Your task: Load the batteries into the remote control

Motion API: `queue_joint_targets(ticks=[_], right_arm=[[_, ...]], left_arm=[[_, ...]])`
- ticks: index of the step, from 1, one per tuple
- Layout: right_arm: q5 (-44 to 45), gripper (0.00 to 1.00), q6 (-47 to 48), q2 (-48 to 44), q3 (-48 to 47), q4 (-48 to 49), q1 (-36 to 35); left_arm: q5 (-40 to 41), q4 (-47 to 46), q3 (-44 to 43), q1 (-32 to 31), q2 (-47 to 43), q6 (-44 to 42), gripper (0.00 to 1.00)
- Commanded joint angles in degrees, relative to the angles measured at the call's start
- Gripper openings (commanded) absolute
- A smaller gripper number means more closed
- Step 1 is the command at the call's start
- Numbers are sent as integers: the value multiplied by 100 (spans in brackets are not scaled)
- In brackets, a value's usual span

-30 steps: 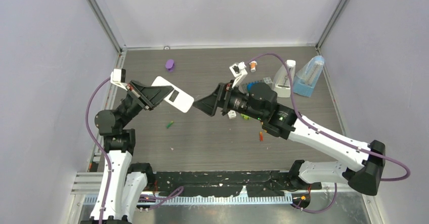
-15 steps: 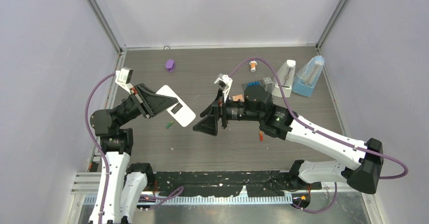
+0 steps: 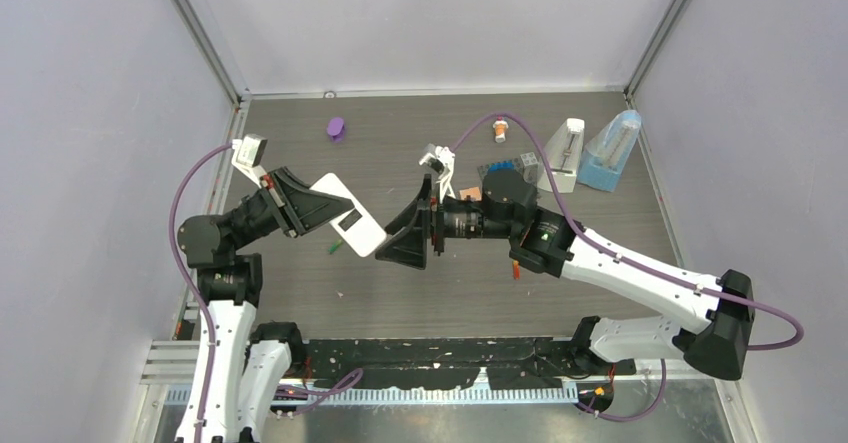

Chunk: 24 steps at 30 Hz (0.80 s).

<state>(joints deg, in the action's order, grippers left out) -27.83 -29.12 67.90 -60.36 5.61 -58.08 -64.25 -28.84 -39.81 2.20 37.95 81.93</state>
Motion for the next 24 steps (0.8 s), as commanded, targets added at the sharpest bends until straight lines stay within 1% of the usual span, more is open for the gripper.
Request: queue_joint_targets(ticks=[1,2,3,4,6,7,8,9,10,11,12,13,14,15,16,20,24], right_arm=[[24,75,-196,242,-424,240,-46],[48,73,-170,281,-468,187,-50],[58,68,-158,355,-547,92,-57],[65,66,-134,386,-600,44,-72],[88,59,-123,467,-653,12,-91],[96,57,-121,509,-666,11,-95],[114,51,-133,533,-687,11,-104],[130,48,-140,563,-700,11,-105],[160,42,-167,587,-722,11,-102],[171,39,-200,627,-736,11,-104],[190,32,-212,649,-761,6,-106],[204,29,-248,695,-777,-5,-106],[255,23,-268,719,-800,-39,-115],[328,21,-311,747,-810,-67,-115],[360,16,-321,779,-817,-103,-115],[690,8,-577,815,-758,-119,-113],[1062,6,-1023,770,-534,166,-112]], left_arm=[[-172,-106,-255,-18,-112,-81,0],[-176,-104,-257,-19,-115,-69,0],[-186,-104,-270,-14,-114,-55,0],[-203,-117,-271,-11,-112,-39,0],[-230,-143,-281,-13,-120,-24,0],[-245,-166,-281,-21,-128,-20,0],[-260,-179,-281,-10,-145,-17,0],[-254,-187,-284,-12,-165,-19,0],[-255,-195,-275,-12,-177,-13,0],[-263,-219,-264,-17,-191,-11,0],[-262,-223,-264,-17,-209,-10,0],[-259,-225,-268,-21,-222,-5,0],[-254,-225,-266,-16,-236,-2,0],[-254,-226,-275,-18,-246,-2,0],[-252,-233,-277,-18,-245,7,0],[-256,-287,-278,-25,-255,33,0],[-259,-311,-232,-24,-285,43,0]])
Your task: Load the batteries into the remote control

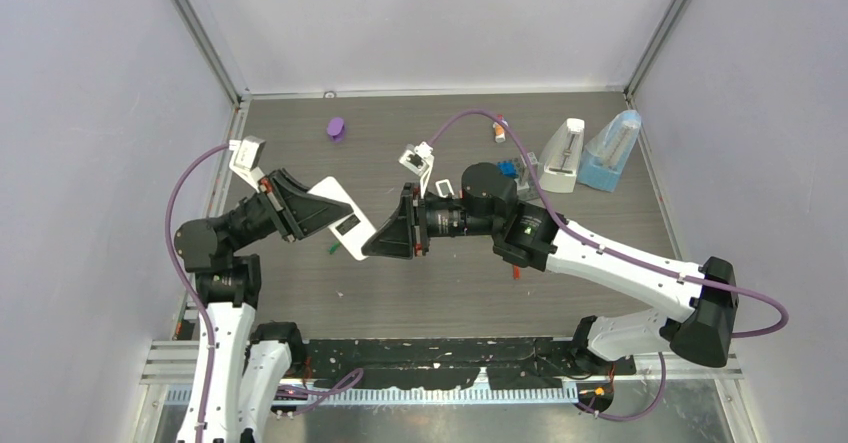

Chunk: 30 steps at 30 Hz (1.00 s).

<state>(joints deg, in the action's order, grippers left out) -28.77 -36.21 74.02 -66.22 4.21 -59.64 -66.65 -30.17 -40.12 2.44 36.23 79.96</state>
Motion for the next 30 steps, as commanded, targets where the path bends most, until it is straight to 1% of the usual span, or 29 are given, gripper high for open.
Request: queue_joint_targets(ticks=[1,6,10,16,22,24,25,26,27,28,30], right_arm=[[1239,6,-472,149,106,400,47],[1545,6,-1033,157,168,473,49],[1624,9,-1691,258,185,510,55],[1598,16,-2092,384,207,625,57],[1659,29,-1983,289,276,630,62],[1684,38,-1830,255,295,564,54],[1687,40,-1772,221,318,546,55],[1699,45,-1626,202,335,537,57],[1708,48,-1490,157,345,518,57],[1730,53,-1413,135,363,514,57],[1811,59,-1178,21,366,448,62]], left_arm=[[-22,-188,-186,-49,-117,239,0],[-32,-312,-131,-49,-175,248,0],[-11,-562,-70,-50,-294,252,0],[6,-718,-5,-51,-414,176,0],[2,-683,-54,-50,-366,96,0],[-12,-649,-99,-50,-339,77,0],[-14,-621,-120,-44,-324,75,0],[-27,-605,-138,-46,-314,72,0],[-43,-590,-151,-48,-303,72,0],[-58,-575,-173,-50,-294,72,0],[-86,-535,-192,-47,-284,79,0]])
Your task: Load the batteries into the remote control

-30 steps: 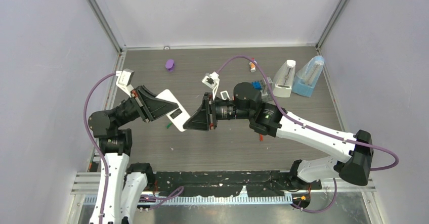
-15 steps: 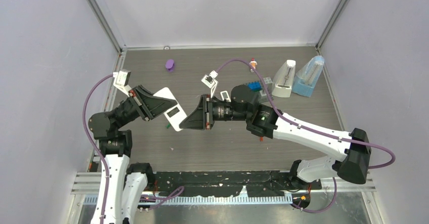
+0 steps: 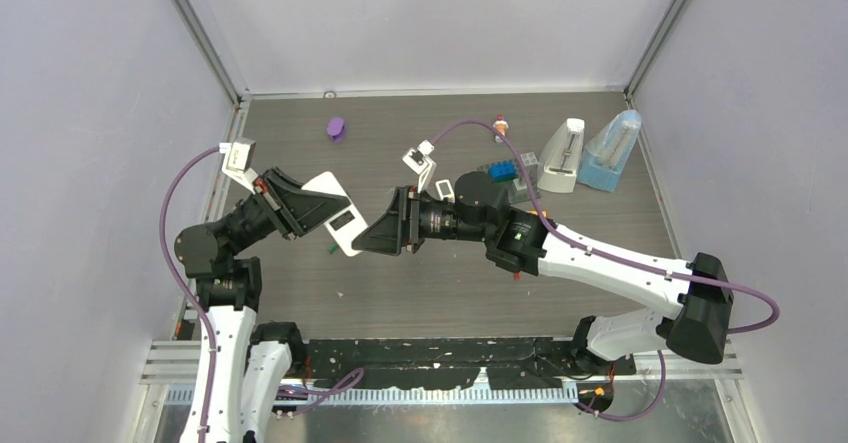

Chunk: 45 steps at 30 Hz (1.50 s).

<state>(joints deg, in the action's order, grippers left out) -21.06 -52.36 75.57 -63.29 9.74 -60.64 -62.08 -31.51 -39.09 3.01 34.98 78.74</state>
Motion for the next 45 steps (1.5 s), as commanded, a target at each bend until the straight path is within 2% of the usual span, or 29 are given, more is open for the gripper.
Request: queue_joint_targets(ticks=[1,7,15,21,26,29,33,36,38,41,43,45], right_arm=[[1075,61,576,-154,72,-118,160],[994,71,1118,-162,-151,-352,167],[479,71,1682,-3,-347,-101,163],[316,57,1502,165,-418,222,166],[44,52,1290,298,-404,427,160],[-27,43,1242,301,-353,543,158],[-47,26,1197,303,-366,571,158],[-38,13,1152,284,-364,582,160],[51,7,1137,237,-330,563,160],[258,5,1216,124,-301,463,158],[421,5,1318,7,-299,329,158],[608,5,1456,-58,-305,148,158]], left_arm=[[-564,-366,-303,-109,-154,202,0],[-735,-169,-391,-108,-10,373,0],[-884,-338,-393,-110,94,618,0],[-888,-513,-305,-108,79,750,0],[-871,-539,-286,-113,103,766,0],[-873,-539,-268,-111,108,774,0],[-865,-539,-262,-109,121,766,0],[-850,-538,-242,-110,145,754,12],[-810,-530,-220,-109,153,716,27],[-745,-383,-178,-107,135,532,54],[-659,100,-205,-107,80,153,72],[-509,1201,-352,-102,-12,-597,85]])
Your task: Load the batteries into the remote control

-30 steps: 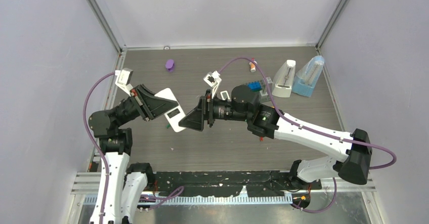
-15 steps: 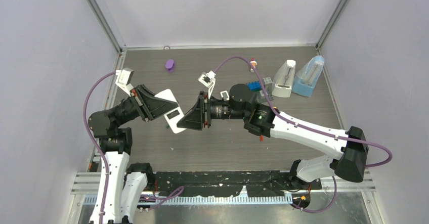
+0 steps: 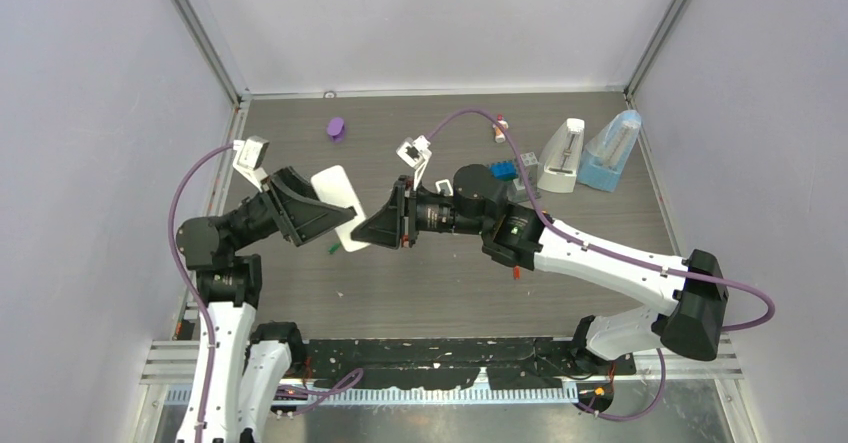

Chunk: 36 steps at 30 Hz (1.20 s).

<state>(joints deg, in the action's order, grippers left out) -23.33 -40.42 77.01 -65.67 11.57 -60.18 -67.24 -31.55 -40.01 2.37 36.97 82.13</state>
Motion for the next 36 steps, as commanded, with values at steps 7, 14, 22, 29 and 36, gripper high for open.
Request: queue_joint_targets(ticks=[7,14,22,29,36], right_arm=[[2518,5,1262,-175,-270,-1638,116],[4723,5,2134,810,-767,-2923,32],[6372,5,2376,3001,-2295,-4009,-134],[7109,5,2296,4541,-3703,-4891,-154],[7382,13,2341,5474,-4451,-5263,-185]], left_arm=[[3532,7645,-1640,-44,-46,-4895,100],[4945,8379,-1694,-37,17,-5161,100],[5685,8399,-1729,-38,-366,-5253,100],[5627,8533,-1798,-38,-403,-5396,100],[5507,8498,-1695,-38,-439,-5438,99]])
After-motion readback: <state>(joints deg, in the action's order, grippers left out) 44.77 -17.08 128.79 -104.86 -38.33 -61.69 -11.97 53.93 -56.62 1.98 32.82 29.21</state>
